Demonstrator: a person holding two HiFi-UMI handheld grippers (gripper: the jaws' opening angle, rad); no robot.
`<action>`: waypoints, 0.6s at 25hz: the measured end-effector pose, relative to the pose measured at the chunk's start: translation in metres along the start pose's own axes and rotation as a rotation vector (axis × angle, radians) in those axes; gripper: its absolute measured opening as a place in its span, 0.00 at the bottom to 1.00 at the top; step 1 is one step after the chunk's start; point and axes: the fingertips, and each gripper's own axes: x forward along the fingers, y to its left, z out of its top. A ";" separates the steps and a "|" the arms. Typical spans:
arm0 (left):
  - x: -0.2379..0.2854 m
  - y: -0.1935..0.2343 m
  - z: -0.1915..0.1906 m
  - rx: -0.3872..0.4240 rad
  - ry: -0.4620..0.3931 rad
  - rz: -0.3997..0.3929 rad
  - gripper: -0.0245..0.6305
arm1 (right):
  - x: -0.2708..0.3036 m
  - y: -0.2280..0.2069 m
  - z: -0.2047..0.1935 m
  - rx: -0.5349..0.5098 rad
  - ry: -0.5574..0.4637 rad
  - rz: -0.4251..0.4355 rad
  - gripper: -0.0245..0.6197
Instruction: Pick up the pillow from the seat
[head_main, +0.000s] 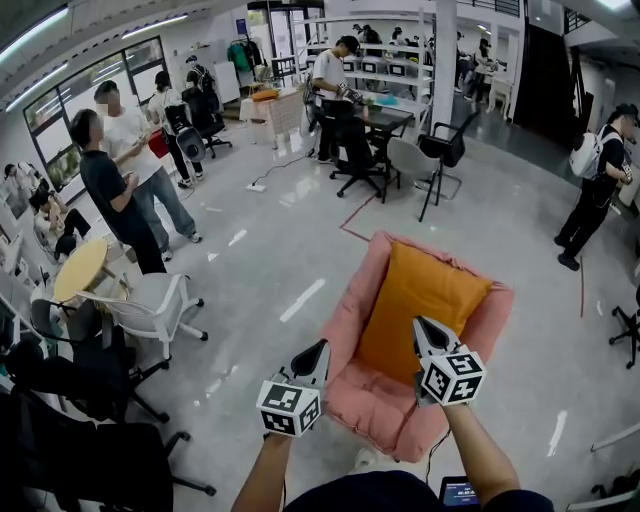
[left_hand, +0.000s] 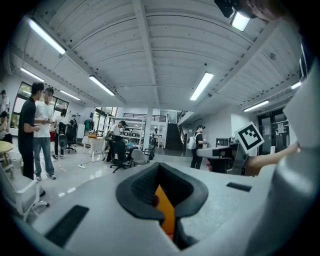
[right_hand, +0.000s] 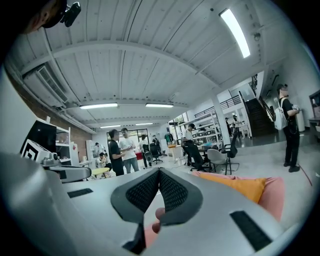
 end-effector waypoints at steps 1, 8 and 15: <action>0.004 0.000 0.001 0.001 0.001 0.001 0.04 | 0.002 -0.003 0.000 0.001 0.001 0.001 0.06; 0.029 -0.005 0.007 0.017 0.017 0.008 0.04 | 0.016 -0.024 0.006 0.002 0.006 0.021 0.06; 0.054 -0.010 0.011 -0.014 0.020 -0.003 0.04 | 0.027 -0.043 0.006 0.003 0.013 0.030 0.06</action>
